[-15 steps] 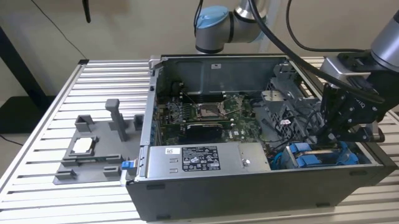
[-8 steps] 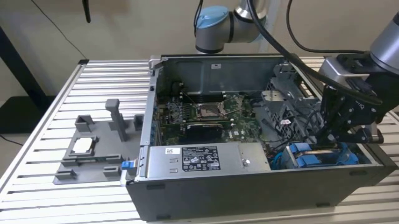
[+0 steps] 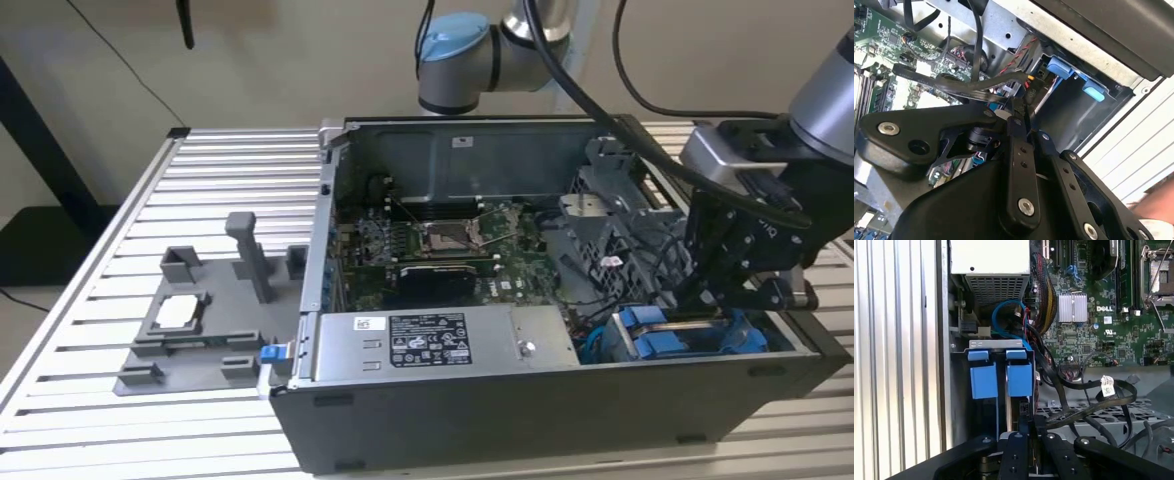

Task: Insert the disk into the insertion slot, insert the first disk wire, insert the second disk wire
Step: 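Insert the second disk wire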

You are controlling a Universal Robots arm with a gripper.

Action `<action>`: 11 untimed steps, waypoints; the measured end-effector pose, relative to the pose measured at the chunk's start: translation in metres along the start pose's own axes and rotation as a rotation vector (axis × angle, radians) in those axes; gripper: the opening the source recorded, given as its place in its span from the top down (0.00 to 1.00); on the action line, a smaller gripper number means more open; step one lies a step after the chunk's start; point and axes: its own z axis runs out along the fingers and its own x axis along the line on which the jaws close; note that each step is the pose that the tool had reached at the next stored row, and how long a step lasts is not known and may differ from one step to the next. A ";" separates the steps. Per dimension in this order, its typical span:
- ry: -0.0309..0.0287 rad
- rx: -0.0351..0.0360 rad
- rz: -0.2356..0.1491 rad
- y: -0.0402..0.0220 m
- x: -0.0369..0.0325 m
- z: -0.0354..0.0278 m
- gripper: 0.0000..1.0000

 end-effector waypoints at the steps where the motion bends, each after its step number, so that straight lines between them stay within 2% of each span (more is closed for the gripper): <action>1: -0.0008 0.0001 0.000 -0.0001 0.0002 0.0000 0.84; 3: -0.0116 -0.0004 -0.001 -0.0011 0.0010 0.0006 0.82; 4: -0.0234 -0.0011 -0.002 -0.0017 0.0014 0.0003 0.76; 5: -0.0344 -0.0020 -0.002 -0.0021 0.0017 -0.0005 0.76; 6: -0.0428 -0.0025 -0.002 -0.0027 0.0017 -0.0017 0.76; 8: -0.0525 -0.0030 -0.003 -0.0029 0.0013 -0.0050 0.76; 11: -0.0603 -0.0033 -0.003 -0.0026 0.0016 -0.0113 0.76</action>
